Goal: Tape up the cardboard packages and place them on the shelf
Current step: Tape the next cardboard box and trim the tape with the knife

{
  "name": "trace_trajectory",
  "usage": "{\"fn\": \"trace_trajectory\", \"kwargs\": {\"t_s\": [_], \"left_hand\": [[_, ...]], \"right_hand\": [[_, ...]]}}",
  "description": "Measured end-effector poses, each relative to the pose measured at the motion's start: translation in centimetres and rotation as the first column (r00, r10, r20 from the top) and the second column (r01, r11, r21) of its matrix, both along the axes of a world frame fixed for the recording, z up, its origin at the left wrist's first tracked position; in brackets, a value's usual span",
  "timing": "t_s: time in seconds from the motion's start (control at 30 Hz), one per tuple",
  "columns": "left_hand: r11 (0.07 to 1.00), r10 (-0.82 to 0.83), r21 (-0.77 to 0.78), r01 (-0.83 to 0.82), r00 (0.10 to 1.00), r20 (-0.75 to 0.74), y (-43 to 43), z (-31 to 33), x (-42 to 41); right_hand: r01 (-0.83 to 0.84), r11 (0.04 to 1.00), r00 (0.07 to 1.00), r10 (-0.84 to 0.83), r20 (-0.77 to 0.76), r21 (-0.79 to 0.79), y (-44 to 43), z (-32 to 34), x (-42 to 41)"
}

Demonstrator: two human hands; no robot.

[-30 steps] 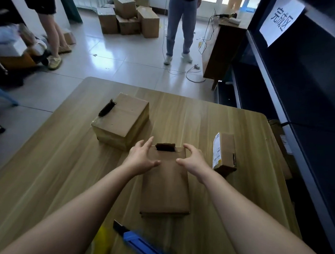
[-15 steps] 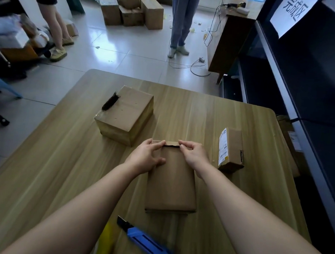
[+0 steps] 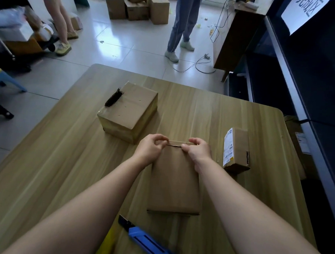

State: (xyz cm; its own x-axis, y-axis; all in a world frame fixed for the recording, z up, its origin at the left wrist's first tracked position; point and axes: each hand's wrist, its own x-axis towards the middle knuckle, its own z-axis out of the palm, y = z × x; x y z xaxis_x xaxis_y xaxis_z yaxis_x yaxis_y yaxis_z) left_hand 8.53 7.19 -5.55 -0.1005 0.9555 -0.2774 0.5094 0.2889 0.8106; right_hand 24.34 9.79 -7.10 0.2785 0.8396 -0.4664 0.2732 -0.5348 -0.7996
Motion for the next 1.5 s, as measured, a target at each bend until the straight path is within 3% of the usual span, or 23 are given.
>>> {"fn": "trace_trajectory", "kwargs": {"t_s": [0.1, 0.27, 0.4, 0.57, 0.77, 1.07, 1.37, 1.5], "left_hand": [[0.977, 0.203, -0.086, -0.196, 0.974, 0.096, 0.8, -0.4, 1.2], [0.955, 0.263, -0.160, -0.251, 0.963, 0.061, 1.3, -1.5, 2.0], [0.947, 0.284, -0.158, -0.278, 0.959, 0.016, 1.7, -1.3, 2.1], [0.947, 0.296, -0.163, -0.276, 0.948, 0.117, 1.3, -1.6, 1.6], [0.951, 0.294, -0.131, -0.278, 0.948, 0.124, 1.2, -1.8, 1.8], [0.954, 0.289, -0.122, -0.275, 0.950, 0.118, 1.2, -1.9, 1.7], [0.951, 0.292, -0.137, -0.277, 0.951, 0.103, 1.5, -2.0, 1.7], [0.952, 0.286, -0.129, -0.277, 0.957, 0.056, 1.6, -2.0, 1.9]], "right_hand": [[0.019, 0.999, 0.994, -0.024, -0.108, -0.043, 0.2, 0.0, 0.3], [0.031, 0.998, 0.997, -0.035, -0.070, -0.055, 0.5, -0.4, 0.6], [0.058, 0.996, 0.997, -0.061, -0.042, -0.066, 0.9, -0.3, 0.5], [-0.005, 0.997, 0.991, -0.005, -0.133, -0.077, 0.8, -0.3, 1.1], [-0.073, 0.997, 0.985, 0.069, -0.157, -0.022, 0.5, -0.5, 1.9], [-0.145, 0.986, 0.988, 0.139, 0.068, 0.085, 0.3, -1.2, 1.5], [-0.155, 0.988, 0.980, 0.150, -0.133, -0.027, 0.3, -0.4, 2.4], [-0.232, 0.971, 0.973, 0.230, 0.033, 0.059, 0.4, -1.0, 2.3]]}}
